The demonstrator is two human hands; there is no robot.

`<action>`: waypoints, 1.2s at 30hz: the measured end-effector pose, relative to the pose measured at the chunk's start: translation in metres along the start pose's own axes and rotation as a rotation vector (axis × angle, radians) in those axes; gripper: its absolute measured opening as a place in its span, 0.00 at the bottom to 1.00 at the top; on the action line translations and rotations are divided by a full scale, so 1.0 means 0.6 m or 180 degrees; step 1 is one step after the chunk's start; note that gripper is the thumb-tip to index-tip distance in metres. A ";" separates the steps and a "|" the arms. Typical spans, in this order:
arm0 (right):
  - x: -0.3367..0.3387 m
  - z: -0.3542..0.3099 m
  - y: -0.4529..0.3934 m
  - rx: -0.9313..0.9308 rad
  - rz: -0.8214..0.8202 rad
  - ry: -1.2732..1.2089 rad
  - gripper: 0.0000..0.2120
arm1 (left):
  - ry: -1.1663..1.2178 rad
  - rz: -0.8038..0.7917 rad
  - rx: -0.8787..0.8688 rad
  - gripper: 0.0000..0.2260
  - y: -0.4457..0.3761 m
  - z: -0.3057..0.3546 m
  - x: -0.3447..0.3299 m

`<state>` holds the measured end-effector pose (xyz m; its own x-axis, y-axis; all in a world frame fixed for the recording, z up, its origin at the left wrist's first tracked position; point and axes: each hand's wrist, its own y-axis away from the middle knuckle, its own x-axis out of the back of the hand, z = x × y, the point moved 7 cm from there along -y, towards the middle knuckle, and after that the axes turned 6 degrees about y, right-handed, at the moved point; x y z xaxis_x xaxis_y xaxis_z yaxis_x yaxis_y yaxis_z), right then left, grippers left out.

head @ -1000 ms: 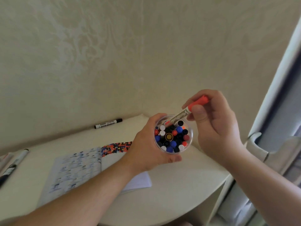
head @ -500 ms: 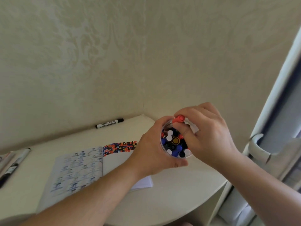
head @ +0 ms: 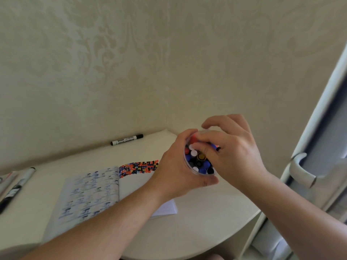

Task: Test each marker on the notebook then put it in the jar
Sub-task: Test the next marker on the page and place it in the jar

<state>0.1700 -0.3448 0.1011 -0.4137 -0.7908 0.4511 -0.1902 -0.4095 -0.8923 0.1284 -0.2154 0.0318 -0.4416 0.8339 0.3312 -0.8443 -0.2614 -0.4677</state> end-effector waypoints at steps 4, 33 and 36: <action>-0.030 -0.006 -0.006 -0.0405 -0.1390 0.0364 0.19 | 0.0231 0.0169 0.0074 0.46 -0.009 -0.006 0.020; -0.113 -0.093 -0.023 0.0707 0.0320 -0.0835 0.07 | -0.3201 -0.0021 0.1196 0.14 -0.122 -0.333 0.315; -0.205 -0.111 -0.017 -0.0217 -0.0950 -0.1537 0.07 | -0.2327 0.0056 0.1039 0.10 -0.105 -0.306 0.304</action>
<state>0.1637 -0.2131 0.0532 0.1175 -0.7700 0.6271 -0.3000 -0.6295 -0.7168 0.1567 0.0423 -0.0290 -0.4473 0.3281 0.8320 -0.8316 -0.4950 -0.2519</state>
